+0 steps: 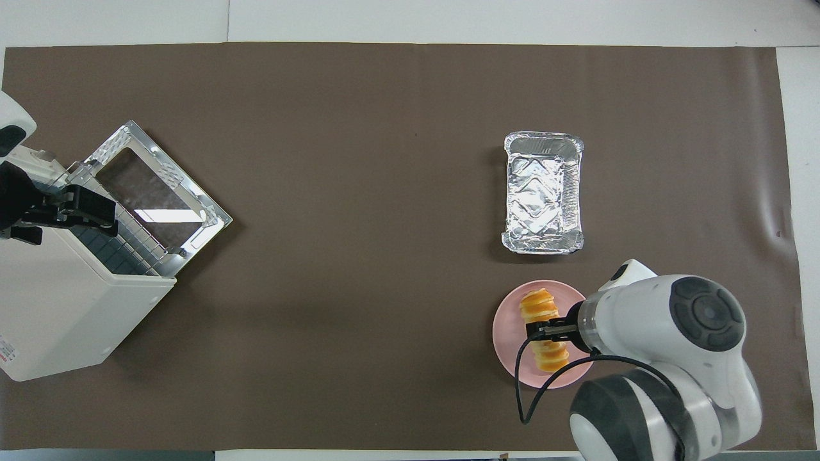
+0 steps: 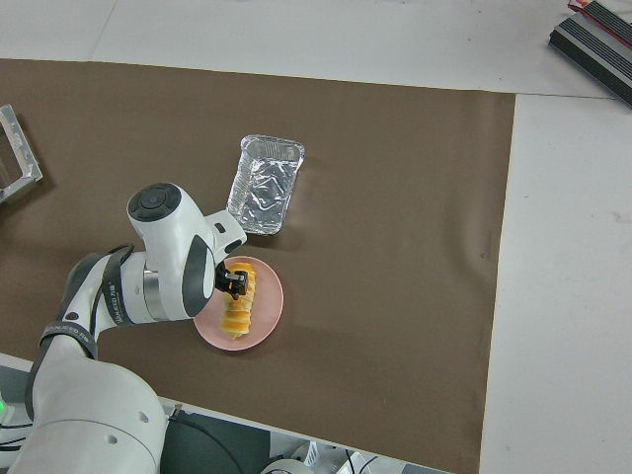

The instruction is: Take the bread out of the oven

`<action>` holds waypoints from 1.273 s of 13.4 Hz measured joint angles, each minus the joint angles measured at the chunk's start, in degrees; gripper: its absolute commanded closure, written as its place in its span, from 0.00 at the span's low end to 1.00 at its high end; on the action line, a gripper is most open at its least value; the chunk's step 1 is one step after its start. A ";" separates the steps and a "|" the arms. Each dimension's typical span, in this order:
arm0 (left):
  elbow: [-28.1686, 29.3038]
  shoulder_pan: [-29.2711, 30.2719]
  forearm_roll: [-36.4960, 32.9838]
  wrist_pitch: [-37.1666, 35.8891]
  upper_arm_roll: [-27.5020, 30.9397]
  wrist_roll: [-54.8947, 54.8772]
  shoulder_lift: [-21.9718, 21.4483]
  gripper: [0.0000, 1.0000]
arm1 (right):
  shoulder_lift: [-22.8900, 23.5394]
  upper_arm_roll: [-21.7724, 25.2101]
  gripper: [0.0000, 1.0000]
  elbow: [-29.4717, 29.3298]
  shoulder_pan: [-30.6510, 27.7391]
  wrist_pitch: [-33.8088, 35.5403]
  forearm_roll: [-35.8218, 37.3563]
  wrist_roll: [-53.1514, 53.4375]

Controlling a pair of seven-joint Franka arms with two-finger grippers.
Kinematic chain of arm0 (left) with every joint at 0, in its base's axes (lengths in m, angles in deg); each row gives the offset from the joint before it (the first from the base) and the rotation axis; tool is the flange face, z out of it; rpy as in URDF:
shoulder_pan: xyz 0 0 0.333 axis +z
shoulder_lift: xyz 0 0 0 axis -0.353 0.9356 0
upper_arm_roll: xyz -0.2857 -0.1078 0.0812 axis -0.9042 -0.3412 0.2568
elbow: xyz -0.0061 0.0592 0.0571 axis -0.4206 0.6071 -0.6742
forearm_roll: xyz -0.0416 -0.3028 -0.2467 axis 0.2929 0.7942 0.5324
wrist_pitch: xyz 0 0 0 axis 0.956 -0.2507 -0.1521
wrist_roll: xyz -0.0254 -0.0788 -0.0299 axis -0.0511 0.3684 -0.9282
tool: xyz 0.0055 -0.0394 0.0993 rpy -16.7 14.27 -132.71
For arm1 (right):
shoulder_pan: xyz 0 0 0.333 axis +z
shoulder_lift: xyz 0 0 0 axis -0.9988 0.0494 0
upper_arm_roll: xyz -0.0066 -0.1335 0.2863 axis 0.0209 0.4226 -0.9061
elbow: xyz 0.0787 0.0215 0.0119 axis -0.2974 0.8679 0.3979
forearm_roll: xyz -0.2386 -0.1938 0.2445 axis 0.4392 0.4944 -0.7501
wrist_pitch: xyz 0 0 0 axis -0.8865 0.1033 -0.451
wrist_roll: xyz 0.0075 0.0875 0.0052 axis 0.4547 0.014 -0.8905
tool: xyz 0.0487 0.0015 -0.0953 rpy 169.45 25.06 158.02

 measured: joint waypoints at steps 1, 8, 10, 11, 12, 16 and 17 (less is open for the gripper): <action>0.00 0.00 0.00 0.00 0.00 0.00 0.00 0.00 | -0.27 0.06 0.00 -3.13 -1.67 2.76 0.90 -0.22; 0.00 0.00 0.00 0.00 0.00 0.00 0.00 0.00 | -0.59 0.36 0.00 -20.65 -8.14 16.93 7.58 -10.29; 0.00 0.00 0.00 0.00 0.00 0.00 0.00 0.00 | -0.47 0.35 0.00 -24.24 -10.51 19.94 8.01 -11.94; 0.00 0.00 0.00 0.00 0.00 0.00 0.00 0.00 | 0.17 0.38 0.00 -25.61 -11.84 21.20 8.01 -12.49; 0.00 0.00 0.00 0.00 0.00 0.00 0.00 0.00 | 1.74 0.42 0.00 -27.39 -12.76 22.62 8.02 -12.80; 0.00 0.00 0.00 0.00 0.00 0.00 0.00 0.00 | 12.74 0.46 0.00 -37.48 -13.64 24.49 8.07 -12.86; 0.00 0.00 0.00 0.00 0.00 0.00 0.00 0.00 | 14.27 0.48 0.00 -38.72 -13.70 24.50 8.17 -12.86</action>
